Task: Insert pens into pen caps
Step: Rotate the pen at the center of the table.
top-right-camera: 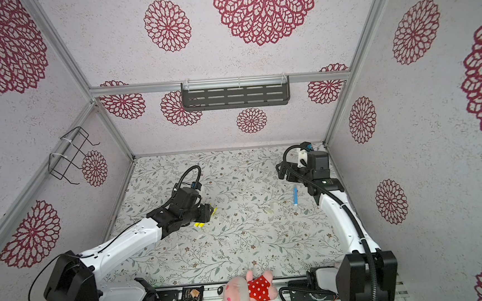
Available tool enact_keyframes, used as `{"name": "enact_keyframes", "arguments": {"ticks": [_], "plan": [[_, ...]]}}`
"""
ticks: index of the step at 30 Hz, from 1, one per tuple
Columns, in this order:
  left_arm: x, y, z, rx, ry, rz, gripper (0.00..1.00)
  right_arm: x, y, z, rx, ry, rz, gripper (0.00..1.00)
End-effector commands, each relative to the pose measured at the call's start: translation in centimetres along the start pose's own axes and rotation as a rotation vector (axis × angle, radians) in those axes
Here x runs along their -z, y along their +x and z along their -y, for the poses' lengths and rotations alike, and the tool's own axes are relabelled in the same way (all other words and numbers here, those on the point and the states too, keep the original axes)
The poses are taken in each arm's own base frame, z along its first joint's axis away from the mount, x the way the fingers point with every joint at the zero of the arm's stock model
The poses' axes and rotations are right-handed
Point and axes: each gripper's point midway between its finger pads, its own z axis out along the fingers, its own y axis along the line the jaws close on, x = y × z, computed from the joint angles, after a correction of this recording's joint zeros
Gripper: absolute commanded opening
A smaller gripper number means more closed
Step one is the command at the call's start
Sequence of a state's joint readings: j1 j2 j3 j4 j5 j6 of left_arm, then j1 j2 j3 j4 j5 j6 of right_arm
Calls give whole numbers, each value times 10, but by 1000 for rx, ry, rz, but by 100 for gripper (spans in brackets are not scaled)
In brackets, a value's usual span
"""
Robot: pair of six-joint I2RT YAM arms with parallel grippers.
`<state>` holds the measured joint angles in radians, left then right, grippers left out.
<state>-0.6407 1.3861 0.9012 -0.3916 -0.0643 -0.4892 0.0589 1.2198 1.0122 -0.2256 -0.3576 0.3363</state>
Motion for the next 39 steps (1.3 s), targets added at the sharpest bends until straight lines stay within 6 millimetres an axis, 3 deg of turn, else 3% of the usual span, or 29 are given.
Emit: {"name": "enact_keyframes", "arguments": {"ticks": [1, 16, 39], "plan": [[-7, 2, -1, -34, -10, -43, 56, 24, -23, -55, 44, -227, 82, 99], [-48, 28, -17, -41, -36, -231, 48, 19, 17, -76, 127, -309, -38, 96], [-66, 50, -34, -50, -82, -316, 43, 11, 41, -84, 146, -351, -87, 88]]}}
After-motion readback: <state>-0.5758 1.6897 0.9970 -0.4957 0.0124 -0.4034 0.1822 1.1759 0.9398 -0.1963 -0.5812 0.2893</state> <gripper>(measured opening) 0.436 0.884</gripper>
